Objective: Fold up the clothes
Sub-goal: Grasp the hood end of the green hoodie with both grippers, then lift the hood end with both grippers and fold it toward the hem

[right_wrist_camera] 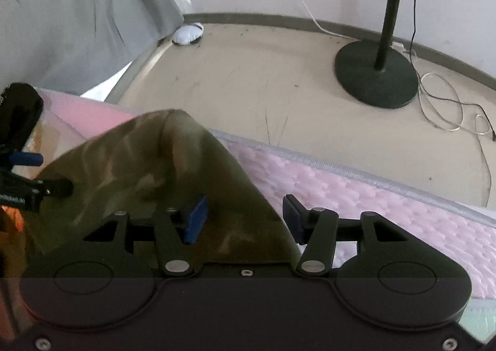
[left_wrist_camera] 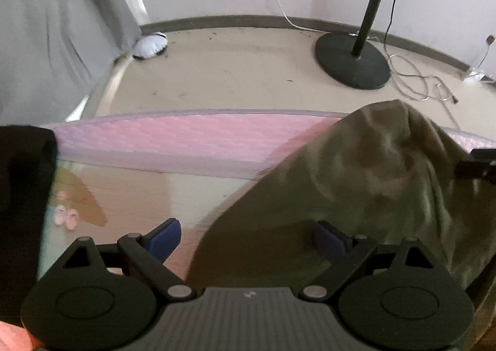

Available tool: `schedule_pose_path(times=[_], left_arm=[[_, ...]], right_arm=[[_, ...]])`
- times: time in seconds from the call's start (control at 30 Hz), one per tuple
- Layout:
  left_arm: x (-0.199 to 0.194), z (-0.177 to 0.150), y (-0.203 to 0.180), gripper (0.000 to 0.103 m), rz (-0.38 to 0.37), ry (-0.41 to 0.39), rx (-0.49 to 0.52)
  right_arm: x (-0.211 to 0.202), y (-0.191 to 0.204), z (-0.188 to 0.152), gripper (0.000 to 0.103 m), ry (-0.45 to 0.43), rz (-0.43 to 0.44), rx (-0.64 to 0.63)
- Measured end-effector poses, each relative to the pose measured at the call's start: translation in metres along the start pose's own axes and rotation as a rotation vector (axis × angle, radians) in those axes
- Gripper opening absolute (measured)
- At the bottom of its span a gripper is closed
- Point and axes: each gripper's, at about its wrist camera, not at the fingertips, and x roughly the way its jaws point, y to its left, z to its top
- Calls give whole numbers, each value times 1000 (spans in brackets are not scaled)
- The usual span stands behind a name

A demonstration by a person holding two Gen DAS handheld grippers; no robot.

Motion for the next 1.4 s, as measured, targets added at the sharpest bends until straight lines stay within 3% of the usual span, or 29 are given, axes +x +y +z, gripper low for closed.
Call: schedule_pose_path(times=[0.37,0.47,0.53,0.57,0.6,0.63,0.7,0.93,1.4], left_arm=[[14,1,9,98,-70,37,-2],[11,-1,7,92,-79,11,11],[7,-1,3,73,-89,-12,32],[5,-1,2,66,-96,-19,41],[2,-1,0,51,-103,-25,50],[-1,-1,-1,36,-109,-31,59],[-6,-1,-5,24,-99,-39,83],[-25,0,-23,19,-53,-63,167],[-95,-15,-24,18,-139,-50,283]], right_arm=[[19,-11,0,59,82,143,-54],[17,-7,-2,51,69,155,-118],[15,-2,-4,32,49,168,-161],[13,0,-4,28,39,170,-176],[11,3,-5,20,30,172,-198],[7,7,-6,16,17,166,-227],[3,13,-7,12,4,152,-265],[-16,20,-1,10,-27,144,-312],[-98,72,6,10,-42,201,-499]])
